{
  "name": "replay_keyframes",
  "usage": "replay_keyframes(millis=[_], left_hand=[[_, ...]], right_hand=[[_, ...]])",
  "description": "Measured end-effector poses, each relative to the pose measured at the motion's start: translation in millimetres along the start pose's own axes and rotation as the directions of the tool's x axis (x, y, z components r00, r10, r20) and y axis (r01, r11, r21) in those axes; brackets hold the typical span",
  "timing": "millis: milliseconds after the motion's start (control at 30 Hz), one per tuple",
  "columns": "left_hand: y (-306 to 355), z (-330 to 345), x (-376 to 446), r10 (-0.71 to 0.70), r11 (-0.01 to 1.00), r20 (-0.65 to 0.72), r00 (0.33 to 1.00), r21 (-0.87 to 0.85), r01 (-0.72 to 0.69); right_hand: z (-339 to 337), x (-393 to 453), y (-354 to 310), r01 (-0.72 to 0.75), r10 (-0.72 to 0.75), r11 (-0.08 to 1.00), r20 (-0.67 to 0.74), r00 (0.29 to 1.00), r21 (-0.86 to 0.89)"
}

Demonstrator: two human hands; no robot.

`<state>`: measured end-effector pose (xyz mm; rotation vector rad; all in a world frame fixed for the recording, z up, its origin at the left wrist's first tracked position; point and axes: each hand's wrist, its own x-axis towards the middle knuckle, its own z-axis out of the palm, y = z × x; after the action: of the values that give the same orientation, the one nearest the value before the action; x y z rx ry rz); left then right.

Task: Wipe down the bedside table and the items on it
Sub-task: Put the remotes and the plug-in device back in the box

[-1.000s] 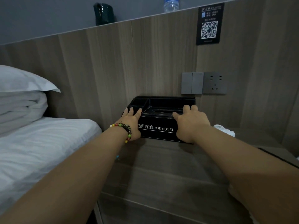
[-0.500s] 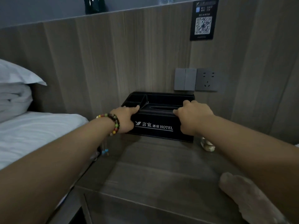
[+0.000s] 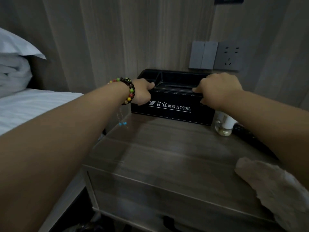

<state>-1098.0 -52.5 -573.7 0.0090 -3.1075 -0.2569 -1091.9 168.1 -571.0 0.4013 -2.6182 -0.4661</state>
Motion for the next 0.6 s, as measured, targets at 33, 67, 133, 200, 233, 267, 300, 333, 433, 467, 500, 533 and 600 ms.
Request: replay_keyframes(millis=[33,67,133,200,233,267,300,333,433,467,500,533,600], left_hand=[[-0.1,0.9,-1.4,0.002,1.0,-0.012,1.0,0.011,-0.002],[1.6,1.8,-4.8,-0.001,1.0,-0.019,1.0,0.025,0.001],[7.0,6.6,-15.3,-0.007,0.997,-0.017,1.0,0.073,0.008],[15.0,14.6,-24.8,-0.013,0.993,-0.037,0.999,0.117,0.017],[20.7,17.8,-29.3,-0.018,0.992,-0.077,0.997,0.12,0.027],[28.6,20.4,-35.3,-0.023,0.996,-0.124,0.992,0.082,0.033],[38.9,22.5,-42.0,-0.025,1.0,-0.159,0.987,0.005,0.026],[51.7,24.5,-50.6,-0.009,0.997,-0.185,0.983,-0.082,-0.006],[91.5,33.6,-77.4,0.136,0.965,-0.231,0.963,-0.187,-0.181],[104.6,38.2,-86.6,0.194,0.954,-0.239,0.952,-0.178,-0.239],[116.2,42.2,-93.7,0.245,0.945,-0.244,0.938,-0.157,-0.287],[127.4,45.3,-99.3,0.296,0.935,-0.254,0.921,-0.119,-0.333],[149.2,46.4,-108.9,0.382,0.913,-0.27,0.884,-0.036,-0.406]], right_hand=[[-1.4,-0.5,0.6,0.001,-0.001,1.0,0.018,1.0,0.001],[-5.2,-1.1,1.5,0.006,-0.006,1.0,0.052,0.999,-0.001],[-15.8,-3.3,6.7,0.061,-0.06,0.998,0.169,0.984,-0.001],[-29.9,-12.2,15.0,0.085,-0.129,0.982,0.271,0.954,0.167],[-37.5,-22.4,20.6,0.046,-0.142,0.945,0.279,0.95,0.324],[-46.1,-38.0,27.4,0.013,-0.145,0.879,0.241,0.96,0.478],[-54.1,-59.0,35.1,0.005,-0.124,0.807,0.162,0.979,0.591],[-58.4,-83.1,44.1,0.003,-0.063,0.741,0.064,0.996,0.671],[-55.0,-162.9,71.1,-0.037,0.305,0.514,-0.142,0.942,0.857],[-49.6,-186.8,77.9,-0.055,0.426,0.429,-0.149,0.892,0.902],[-43.5,-206.5,82.5,-0.074,0.527,0.358,-0.135,0.839,0.931],[-37.1,-222.9,85.5,-0.101,0.6,0.307,-0.11,0.792,0.946],[-23.9,-243.3,89.1,-0.183,0.644,0.277,-0.041,0.764,0.943]])
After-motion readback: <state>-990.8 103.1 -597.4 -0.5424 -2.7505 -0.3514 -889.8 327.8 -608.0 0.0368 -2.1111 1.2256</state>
